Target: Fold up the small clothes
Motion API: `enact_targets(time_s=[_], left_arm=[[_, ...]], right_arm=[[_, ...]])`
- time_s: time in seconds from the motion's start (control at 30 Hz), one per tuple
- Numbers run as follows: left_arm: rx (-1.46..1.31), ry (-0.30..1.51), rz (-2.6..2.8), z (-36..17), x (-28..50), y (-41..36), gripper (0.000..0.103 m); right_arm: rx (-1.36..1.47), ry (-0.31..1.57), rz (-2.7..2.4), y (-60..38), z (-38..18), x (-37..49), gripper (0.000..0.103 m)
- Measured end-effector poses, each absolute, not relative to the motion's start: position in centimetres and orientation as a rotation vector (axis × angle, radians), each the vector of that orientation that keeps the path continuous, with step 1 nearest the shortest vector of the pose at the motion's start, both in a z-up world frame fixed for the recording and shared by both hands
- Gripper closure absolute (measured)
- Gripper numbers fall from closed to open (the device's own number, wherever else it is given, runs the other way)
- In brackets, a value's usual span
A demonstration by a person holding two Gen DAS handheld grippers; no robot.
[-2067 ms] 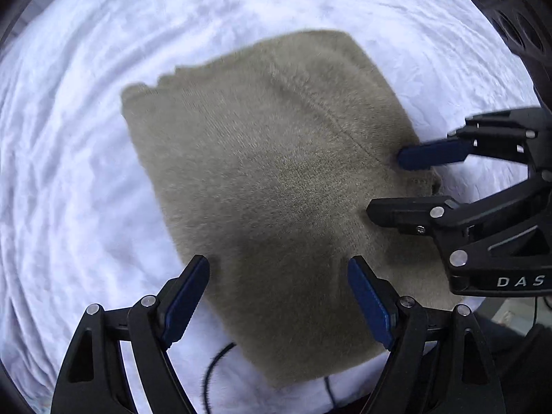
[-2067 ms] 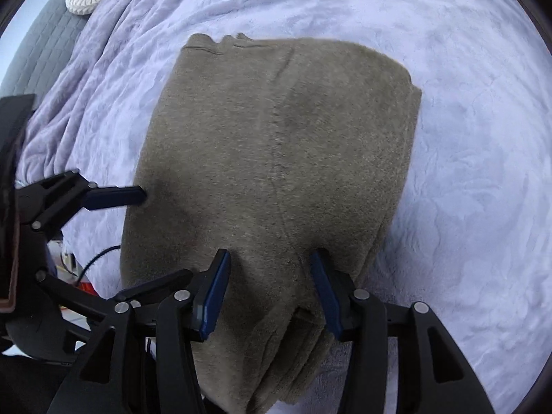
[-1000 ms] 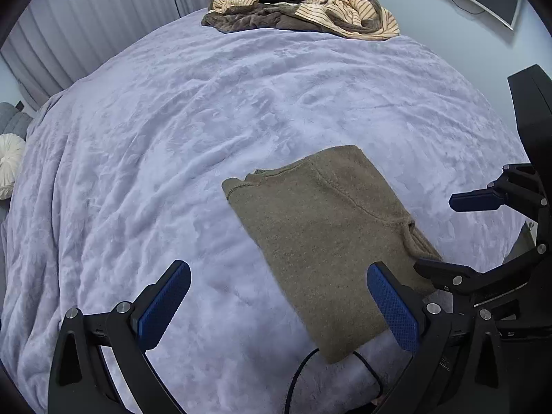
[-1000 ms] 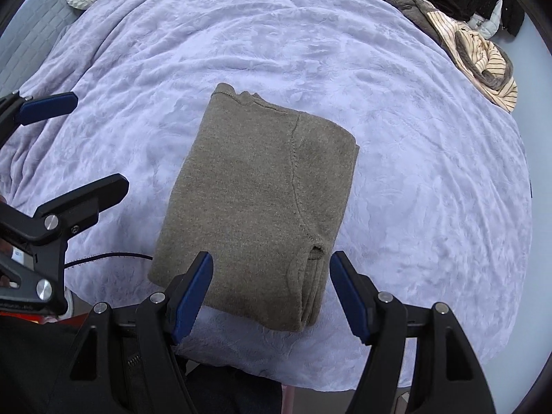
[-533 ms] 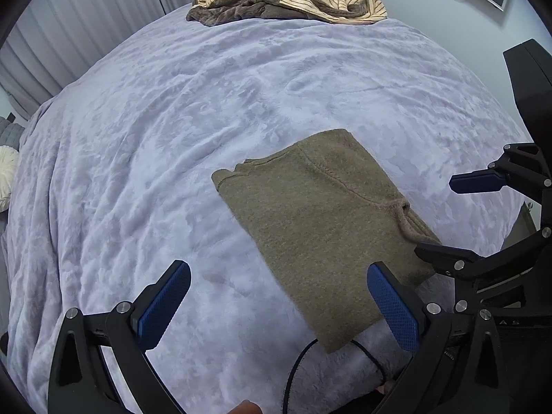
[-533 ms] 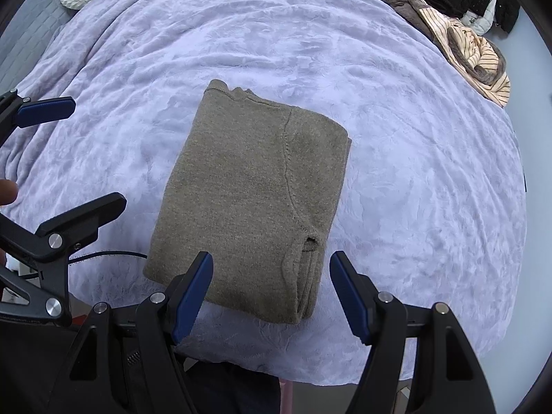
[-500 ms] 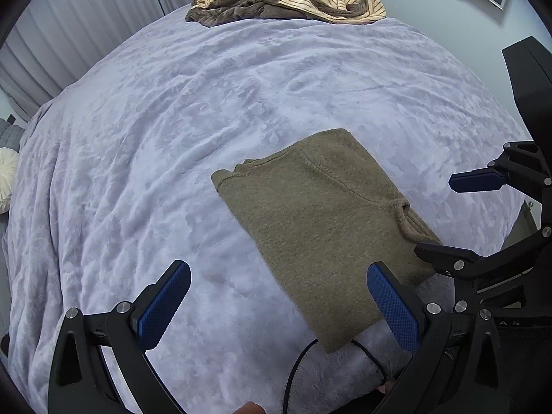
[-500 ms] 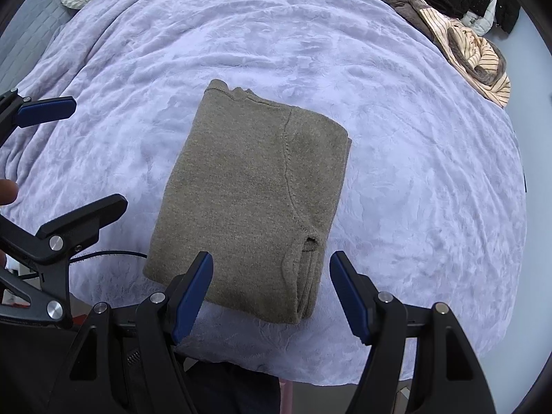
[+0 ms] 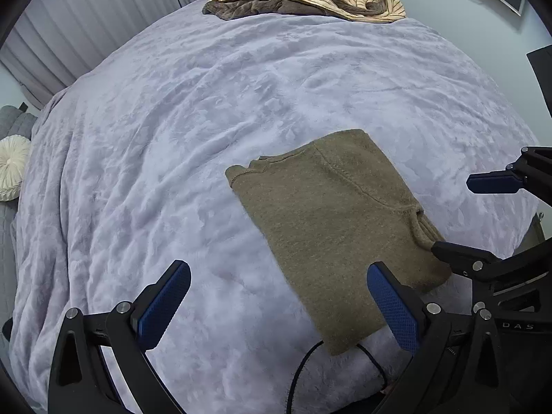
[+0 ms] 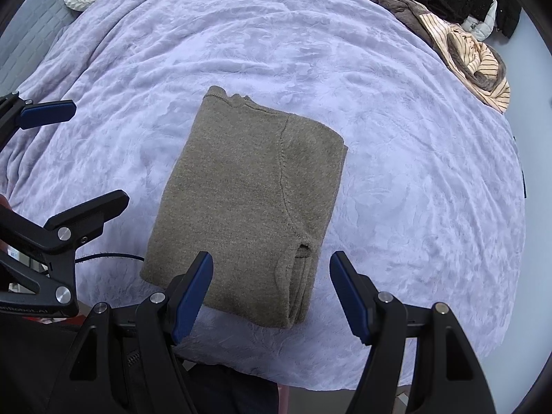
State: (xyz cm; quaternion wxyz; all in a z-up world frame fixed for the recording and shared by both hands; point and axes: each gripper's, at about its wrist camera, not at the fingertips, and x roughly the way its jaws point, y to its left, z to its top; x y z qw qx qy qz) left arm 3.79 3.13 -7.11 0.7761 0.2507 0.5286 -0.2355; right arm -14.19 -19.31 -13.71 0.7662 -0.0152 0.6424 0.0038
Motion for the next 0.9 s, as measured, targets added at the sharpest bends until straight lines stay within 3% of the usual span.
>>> enact_targets(time_s=[0.9], left_arm=[[0.561,1.202,-0.487,-7.97,4.04,2.25,0.000]], right_arm=[[-0.036,1.399,0.041,-19.23,-13.97,-13.63,0.030]])
